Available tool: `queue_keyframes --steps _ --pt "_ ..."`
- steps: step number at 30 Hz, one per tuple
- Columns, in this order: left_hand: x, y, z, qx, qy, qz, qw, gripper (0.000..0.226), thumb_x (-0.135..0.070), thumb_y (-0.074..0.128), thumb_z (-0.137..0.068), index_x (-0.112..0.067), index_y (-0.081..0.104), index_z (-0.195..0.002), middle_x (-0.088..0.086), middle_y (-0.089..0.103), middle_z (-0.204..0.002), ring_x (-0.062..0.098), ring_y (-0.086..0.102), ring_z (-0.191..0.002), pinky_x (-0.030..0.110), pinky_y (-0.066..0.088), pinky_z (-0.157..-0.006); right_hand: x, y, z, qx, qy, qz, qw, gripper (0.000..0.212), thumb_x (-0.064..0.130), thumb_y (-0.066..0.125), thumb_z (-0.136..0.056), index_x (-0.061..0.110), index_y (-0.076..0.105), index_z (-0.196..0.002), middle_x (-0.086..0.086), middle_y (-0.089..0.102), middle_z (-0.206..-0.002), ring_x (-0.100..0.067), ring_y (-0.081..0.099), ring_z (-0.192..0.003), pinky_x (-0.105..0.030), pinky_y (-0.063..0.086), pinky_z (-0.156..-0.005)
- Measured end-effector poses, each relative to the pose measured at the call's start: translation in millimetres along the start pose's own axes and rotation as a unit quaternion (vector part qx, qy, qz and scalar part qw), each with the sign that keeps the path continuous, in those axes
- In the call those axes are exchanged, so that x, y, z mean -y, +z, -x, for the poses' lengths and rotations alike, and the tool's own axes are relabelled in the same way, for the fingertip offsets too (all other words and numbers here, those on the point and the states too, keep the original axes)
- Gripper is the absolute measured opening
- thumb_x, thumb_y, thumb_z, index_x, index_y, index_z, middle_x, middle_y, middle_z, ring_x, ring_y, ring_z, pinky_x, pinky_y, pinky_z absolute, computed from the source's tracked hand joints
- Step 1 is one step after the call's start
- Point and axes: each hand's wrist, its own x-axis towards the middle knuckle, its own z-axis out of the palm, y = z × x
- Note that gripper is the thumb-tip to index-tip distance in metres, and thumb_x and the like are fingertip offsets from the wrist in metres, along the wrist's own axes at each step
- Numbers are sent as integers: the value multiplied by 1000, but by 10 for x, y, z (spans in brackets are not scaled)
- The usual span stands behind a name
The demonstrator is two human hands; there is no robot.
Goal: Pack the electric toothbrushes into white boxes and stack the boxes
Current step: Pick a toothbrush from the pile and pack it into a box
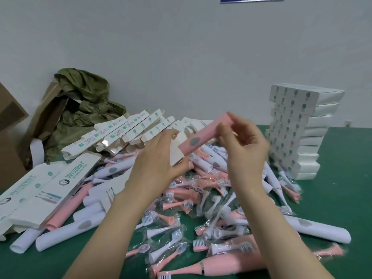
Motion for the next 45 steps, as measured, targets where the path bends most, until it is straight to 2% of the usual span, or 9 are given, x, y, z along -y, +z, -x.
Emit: queue_keyframes --steps 7,11,15,20,23,29,37,41,45 --pt "-110 -39 -55 -72 12 31 997 57 -35 59 -77 -12 47 -128 1 55 -122 11 46 -111 20 31 -89 -78 151 100 169 -248 306 903 10 12 69 -85 8 75 -91 -3 48 -95 -14 47 -83 -18 38 -77" --pt "12 -3 -12 -53 6 -37 998 57 -34 57 -75 -9 51 -125 6 59 -116 24 53 -106 29 35 -84 -168 108 129 306 -155 346 873 18 13 55 -94 9 71 -102 -3 50 -93 -14 46 -89 -15 35 -77" --pt "126 65 72 -55 6 -102 993 54 -38 60 -77 -10 54 -123 5 63 -111 26 56 -98 30 34 -76 -245 -66 121 256 36 331 907 10 14 56 -91 16 64 -86 6 64 -80 -8 60 -75 -21 48 -70" --pt "158 130 172 -71 25 -111 991 56 -37 64 -74 -10 57 -122 6 65 -106 26 60 -94 33 43 -76 -393 -123 244 506 54 483 712 12 23 74 -78 24 67 -88 14 57 -80 1 51 -68 -17 38 -61" --pt "148 165 198 -90 47 -108 989 59 -36 65 -70 -8 57 -122 6 66 -104 21 57 -93 31 44 -76 -487 -52 283 509 6 563 651 24 24 72 -78 26 70 -101 6 48 -95 -12 44 -87 -30 45 -77" --pt "151 214 172 -86 98 -103 986 60 -43 64 -72 -8 58 -120 5 67 -98 17 58 -88 25 41 -72 -336 -192 117 401 57 505 762 8 22 59 -84 17 64 -79 5 65 -82 -22 62 -78 -35 51 -69" --pt "228 263 194 -44 99 -118 987 73 -31 85 -57 -5 59 -120 5 68 -90 23 63 -78 29 44 -69 -224 -318 -56 73 98 380 917 14 14 51 -89 6 62 -85 -10 69 -81 -20 61 -65 -30 48 -61" --pt "185 234 196 -56 81 -99 990 75 -30 87 -56 -3 57 -119 7 68 -91 26 64 -77 26 42 -66 10 -287 -69 162 127 113 972 8 5 62 -86 10 67 -82 -1 65 -71 -6 50 -55 -17 45 -57" --pt "182 183 211 -60 61 -67 994 73 -33 83 -61 -6 54 -122 4 66 -96 21 61 -81 23 38 -69 -35 -226 2 241 90 272 927 11 7 66 -85 16 69 -80 5 59 -61 -7 45 -53 -19 39 -52"
